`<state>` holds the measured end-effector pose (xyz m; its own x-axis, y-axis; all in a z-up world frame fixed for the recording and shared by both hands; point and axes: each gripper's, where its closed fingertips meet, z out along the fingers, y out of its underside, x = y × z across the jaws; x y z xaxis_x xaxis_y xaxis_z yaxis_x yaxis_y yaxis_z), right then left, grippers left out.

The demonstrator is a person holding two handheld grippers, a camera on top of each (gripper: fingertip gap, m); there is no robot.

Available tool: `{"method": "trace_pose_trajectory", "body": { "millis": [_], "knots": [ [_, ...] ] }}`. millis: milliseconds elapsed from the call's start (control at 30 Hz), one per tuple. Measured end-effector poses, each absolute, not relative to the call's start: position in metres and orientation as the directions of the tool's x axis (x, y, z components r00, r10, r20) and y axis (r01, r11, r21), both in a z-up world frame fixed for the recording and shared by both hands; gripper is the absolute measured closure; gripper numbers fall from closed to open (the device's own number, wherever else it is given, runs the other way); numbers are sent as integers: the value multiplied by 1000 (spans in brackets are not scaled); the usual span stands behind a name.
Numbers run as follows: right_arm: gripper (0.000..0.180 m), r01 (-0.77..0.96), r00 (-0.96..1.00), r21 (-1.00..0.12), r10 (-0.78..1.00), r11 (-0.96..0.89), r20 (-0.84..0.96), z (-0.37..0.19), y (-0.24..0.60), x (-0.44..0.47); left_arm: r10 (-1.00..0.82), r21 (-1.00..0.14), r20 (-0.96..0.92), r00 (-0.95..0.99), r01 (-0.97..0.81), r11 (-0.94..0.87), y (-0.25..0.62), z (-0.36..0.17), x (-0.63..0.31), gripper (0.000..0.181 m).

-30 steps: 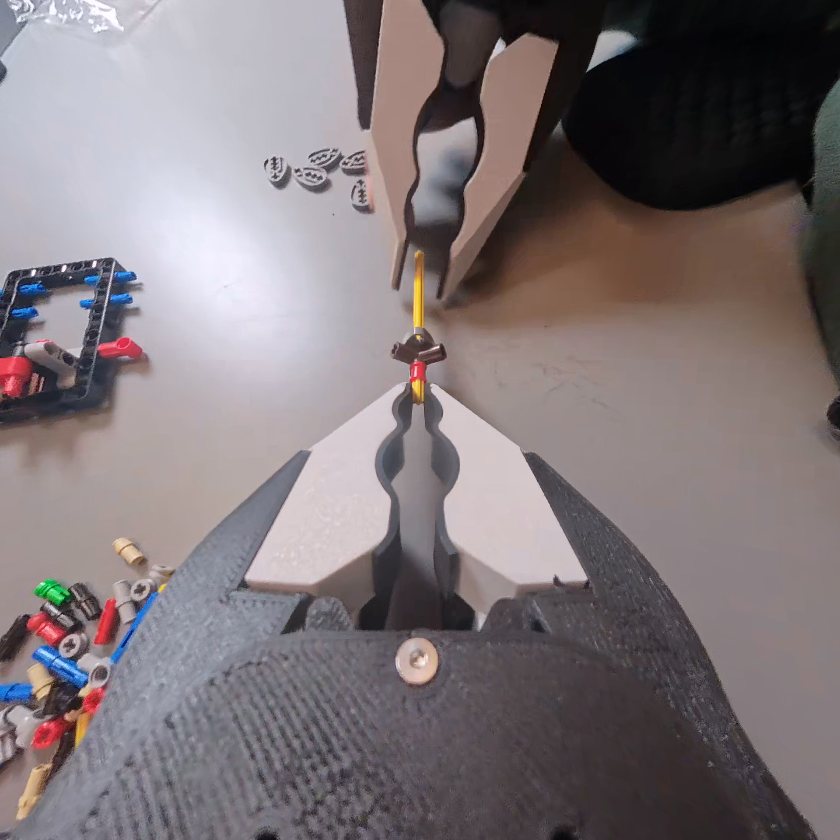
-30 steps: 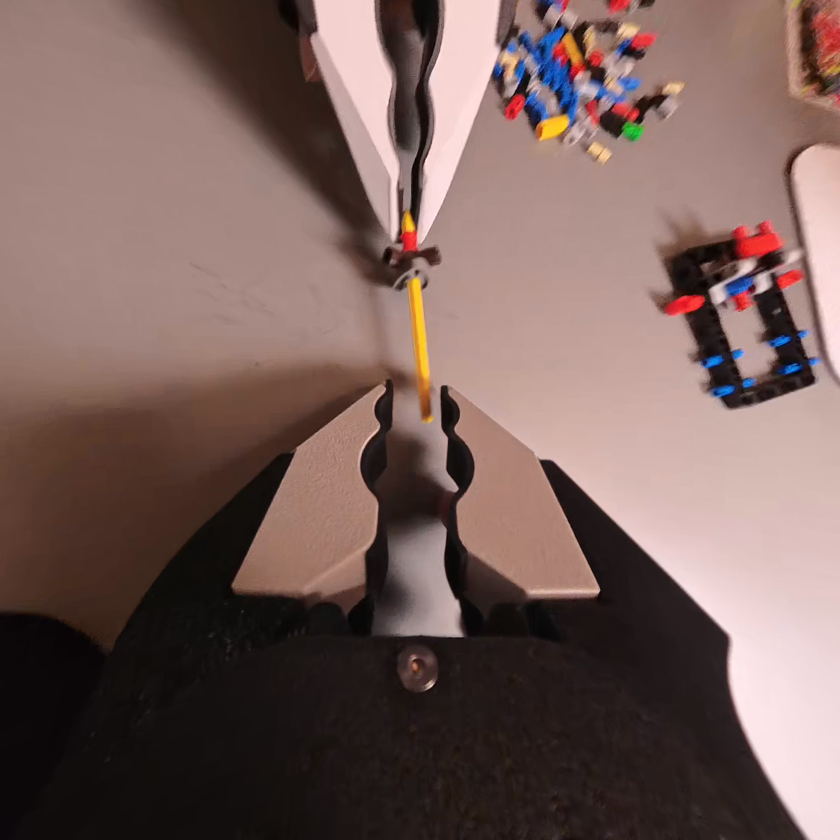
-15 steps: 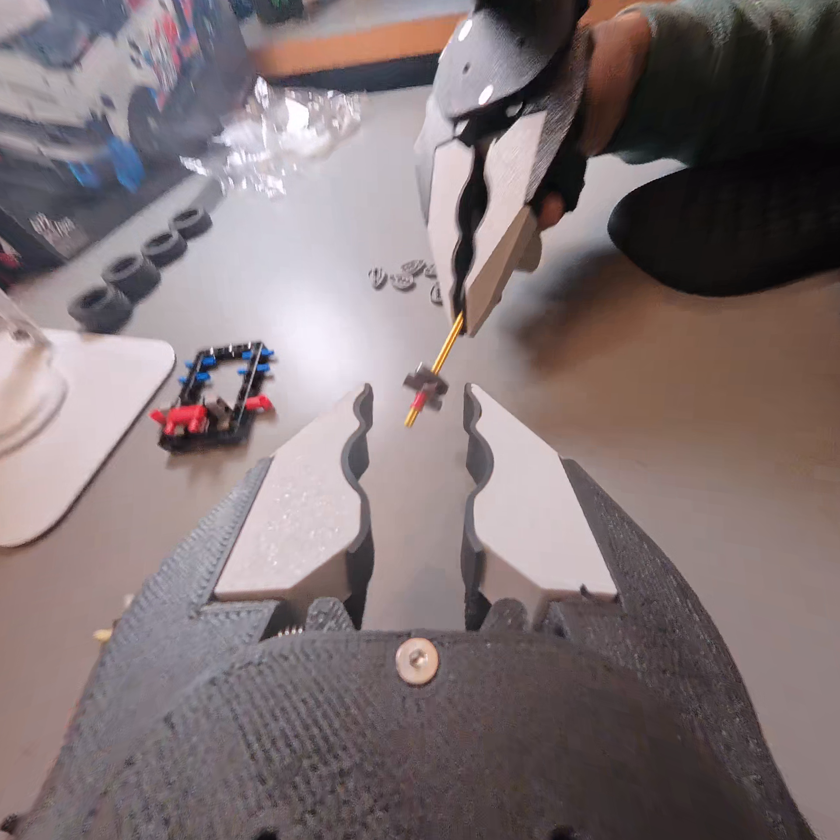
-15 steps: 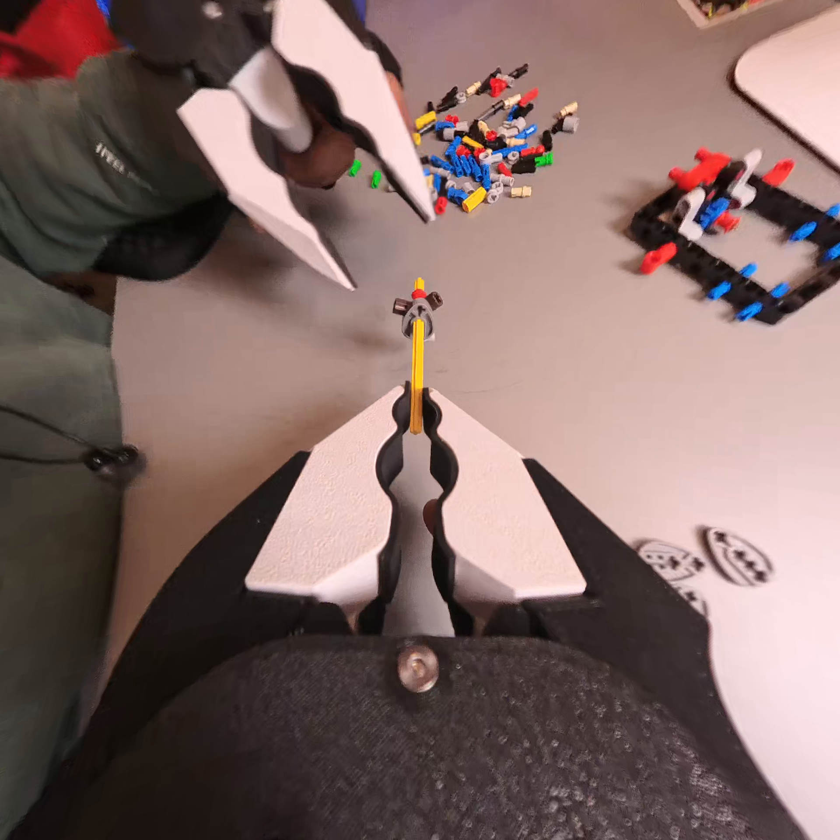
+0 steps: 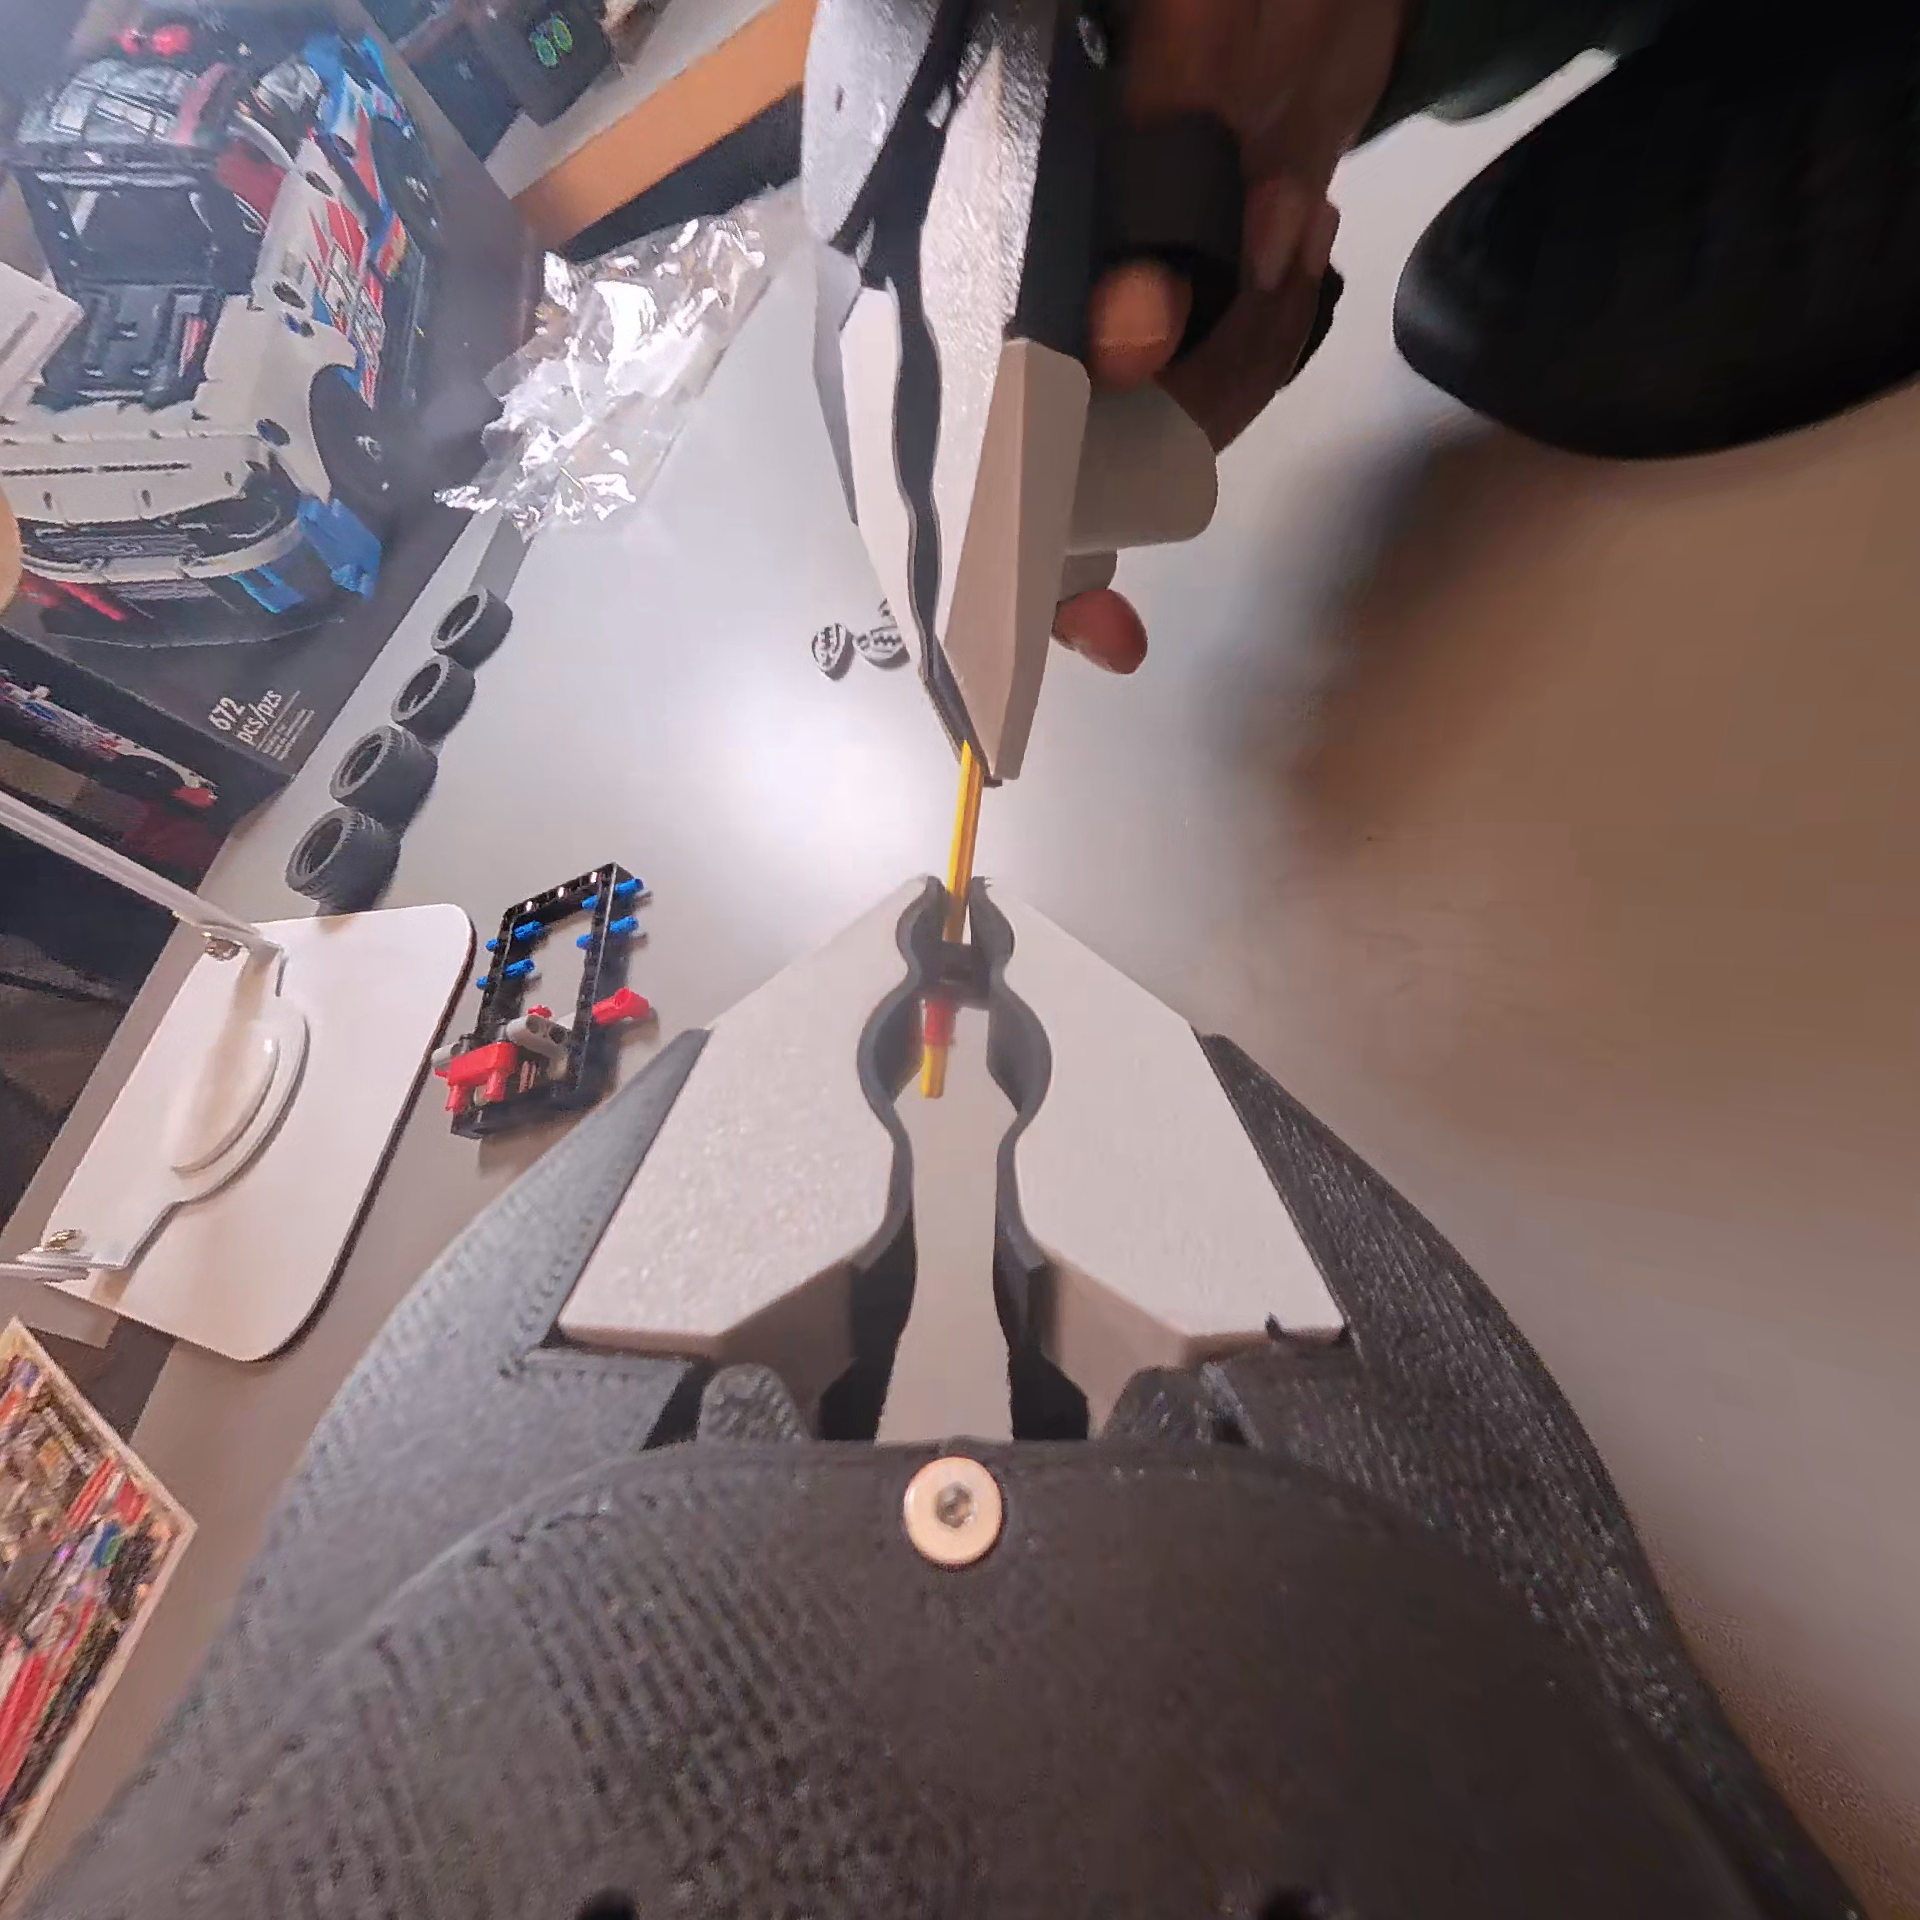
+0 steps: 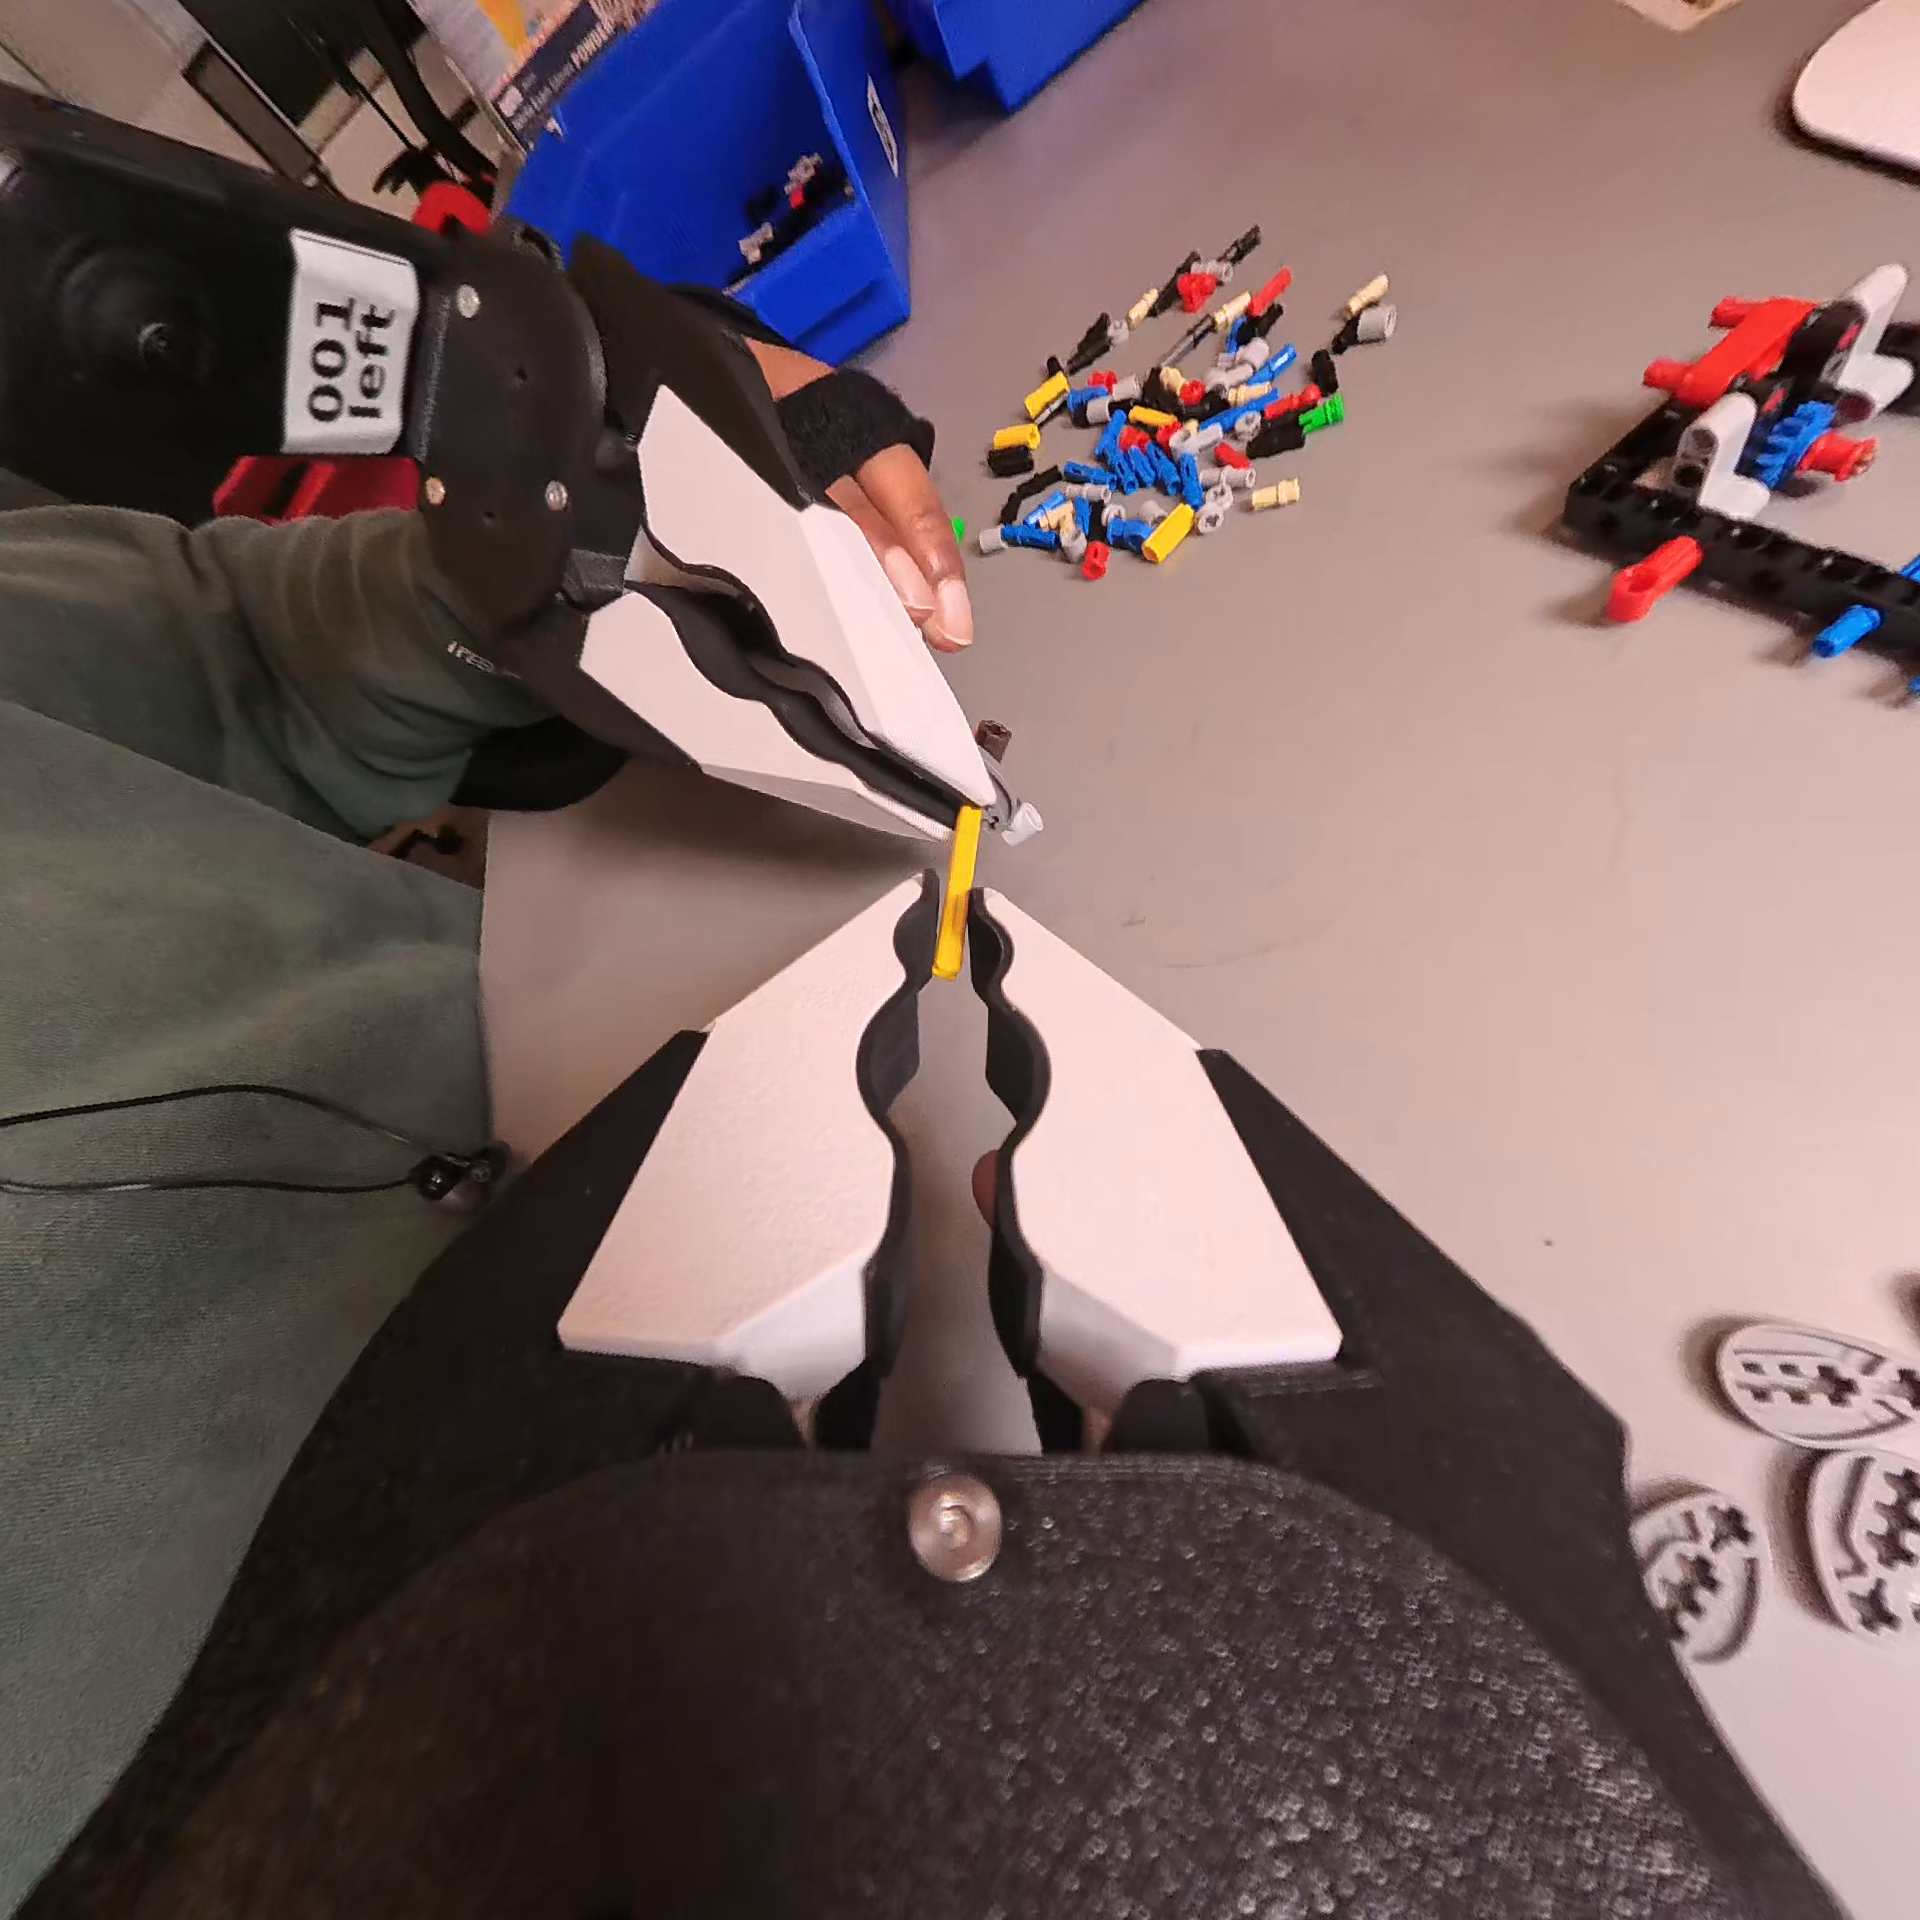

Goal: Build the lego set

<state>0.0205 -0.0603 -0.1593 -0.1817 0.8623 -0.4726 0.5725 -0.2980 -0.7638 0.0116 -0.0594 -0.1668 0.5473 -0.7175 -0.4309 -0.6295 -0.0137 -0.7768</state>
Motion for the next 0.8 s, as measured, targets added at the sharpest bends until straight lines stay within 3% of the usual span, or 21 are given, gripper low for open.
{"method": "trace_pose_trajectory", "body": {
  "millis": [167,267,433,600,800],
  "knots": [
    [178,517,-196,-833,919,-199,-342,-151,-54,19,-750,-881,-306,587,-473,-12,-65,-147,9,166],
    [178,506,-163,-851,953,-142,-256,-151,-45,19,-738,-900,-279,614,-435,-22,-64,-140,-3,171],
    [178,513,-151,-857,976,-58,-156,-154,-44,18,-703,-876,-341,625,-483,-5,-58,-144,-7,158],
    [178,501,-139,-864,981,-47,-134,-151,-43,17,-686,-807,-448,574,-589,35,-57,-155,-1,168],
    [178,477,-121,-872,975,-108,-187,-146,-40,18,-691,-810,-461,557,-581,72,-62,-151,1,176]
  ]
}}
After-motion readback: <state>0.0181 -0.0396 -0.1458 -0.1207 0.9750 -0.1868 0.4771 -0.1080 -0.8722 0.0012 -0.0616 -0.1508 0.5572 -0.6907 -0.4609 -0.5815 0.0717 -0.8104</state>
